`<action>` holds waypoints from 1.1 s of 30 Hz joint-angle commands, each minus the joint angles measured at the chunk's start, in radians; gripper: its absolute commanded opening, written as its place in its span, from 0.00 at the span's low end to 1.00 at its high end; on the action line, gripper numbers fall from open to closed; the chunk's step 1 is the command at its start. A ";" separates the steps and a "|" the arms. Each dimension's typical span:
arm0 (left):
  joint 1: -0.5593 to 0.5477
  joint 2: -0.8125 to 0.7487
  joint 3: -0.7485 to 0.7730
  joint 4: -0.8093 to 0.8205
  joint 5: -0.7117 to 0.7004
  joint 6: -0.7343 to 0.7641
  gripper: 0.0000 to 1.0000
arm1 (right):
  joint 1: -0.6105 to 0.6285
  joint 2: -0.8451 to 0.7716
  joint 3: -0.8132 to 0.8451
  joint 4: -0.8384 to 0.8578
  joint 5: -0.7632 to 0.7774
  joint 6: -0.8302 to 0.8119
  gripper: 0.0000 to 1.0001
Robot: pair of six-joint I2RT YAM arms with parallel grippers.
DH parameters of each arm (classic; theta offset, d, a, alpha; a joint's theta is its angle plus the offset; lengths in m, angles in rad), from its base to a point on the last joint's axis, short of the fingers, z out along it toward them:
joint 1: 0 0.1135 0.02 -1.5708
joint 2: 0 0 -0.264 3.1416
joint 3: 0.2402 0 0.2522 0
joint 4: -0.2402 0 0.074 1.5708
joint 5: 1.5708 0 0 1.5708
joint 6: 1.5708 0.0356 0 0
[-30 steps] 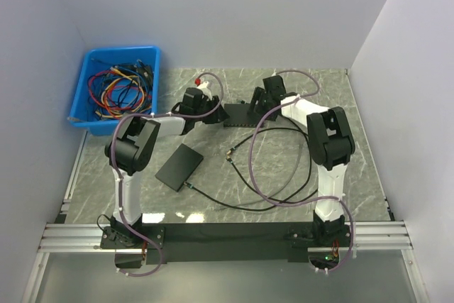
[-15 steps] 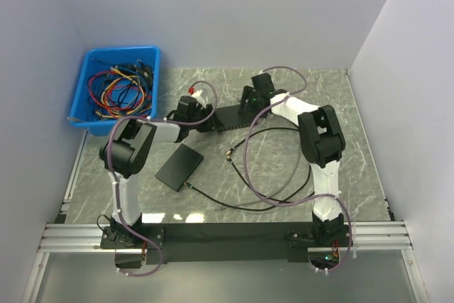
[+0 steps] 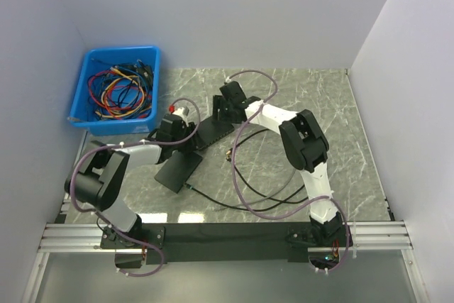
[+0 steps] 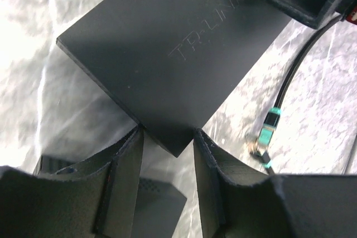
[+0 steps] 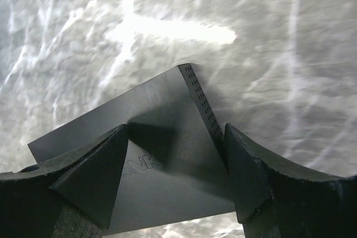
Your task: Insert the plug into the switch port
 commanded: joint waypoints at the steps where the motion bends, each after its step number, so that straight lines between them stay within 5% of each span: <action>1: -0.026 -0.100 -0.001 0.095 0.018 -0.005 0.45 | 0.075 -0.011 -0.016 0.012 -0.113 0.019 0.75; 18: -0.026 -0.194 0.020 -0.008 -0.061 0.021 0.46 | 0.089 -0.368 -0.193 -0.063 0.198 -0.107 0.80; 27: -0.025 -0.180 0.031 -0.014 -0.066 0.024 0.46 | 0.090 -0.423 -0.312 -0.058 0.187 -0.109 0.81; 33: -0.025 -0.254 0.026 -0.062 -0.112 0.044 0.46 | 0.089 -0.675 -0.549 -0.017 0.244 -0.081 0.80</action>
